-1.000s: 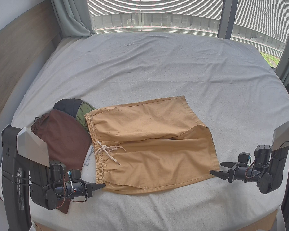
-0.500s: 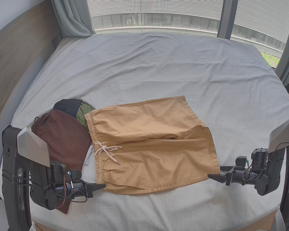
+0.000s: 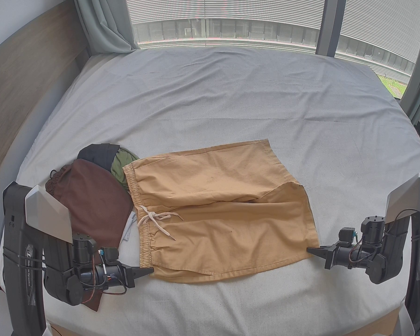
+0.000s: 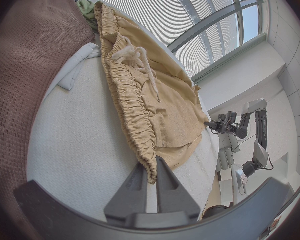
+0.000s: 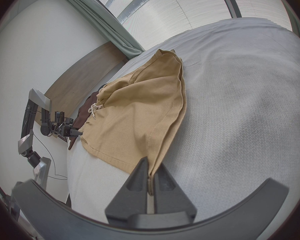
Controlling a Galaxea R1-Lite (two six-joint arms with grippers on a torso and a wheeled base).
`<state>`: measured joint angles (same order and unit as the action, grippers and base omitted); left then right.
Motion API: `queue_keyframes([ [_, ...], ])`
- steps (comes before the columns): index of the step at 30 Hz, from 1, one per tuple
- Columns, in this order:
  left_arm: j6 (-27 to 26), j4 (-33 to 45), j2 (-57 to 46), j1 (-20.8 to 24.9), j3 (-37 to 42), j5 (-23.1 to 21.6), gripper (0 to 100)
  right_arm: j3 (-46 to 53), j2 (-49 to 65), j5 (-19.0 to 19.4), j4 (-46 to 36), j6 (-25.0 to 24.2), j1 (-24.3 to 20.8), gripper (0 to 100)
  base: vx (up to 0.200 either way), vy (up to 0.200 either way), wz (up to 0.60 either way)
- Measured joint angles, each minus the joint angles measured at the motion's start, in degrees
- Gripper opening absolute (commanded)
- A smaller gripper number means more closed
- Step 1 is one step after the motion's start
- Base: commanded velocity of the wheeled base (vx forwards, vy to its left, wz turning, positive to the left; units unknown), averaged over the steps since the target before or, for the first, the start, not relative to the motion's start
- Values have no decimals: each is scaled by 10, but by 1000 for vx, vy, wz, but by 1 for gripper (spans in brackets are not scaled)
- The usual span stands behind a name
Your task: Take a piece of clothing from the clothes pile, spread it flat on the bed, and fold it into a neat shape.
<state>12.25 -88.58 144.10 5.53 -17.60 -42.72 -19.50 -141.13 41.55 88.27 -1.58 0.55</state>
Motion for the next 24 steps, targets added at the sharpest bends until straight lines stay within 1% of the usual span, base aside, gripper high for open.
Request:
queue_keyframes([
  [6,-8,0,0,0,12,-4,0,4,-2,0,0,1,0,0,0,0,0],
  [11,-47,-1,-1,-6,39,-19,0,26,2,0,0,10,-5,0,0,0,0],
  [18,-55,0,-9,-23,68,-44,0,70,7,0,0,60,-8,0,0,0,0],
  [24,-65,0,-17,-33,82,-48,0,107,10,0,0,87,-8,0,0,0,0],
])
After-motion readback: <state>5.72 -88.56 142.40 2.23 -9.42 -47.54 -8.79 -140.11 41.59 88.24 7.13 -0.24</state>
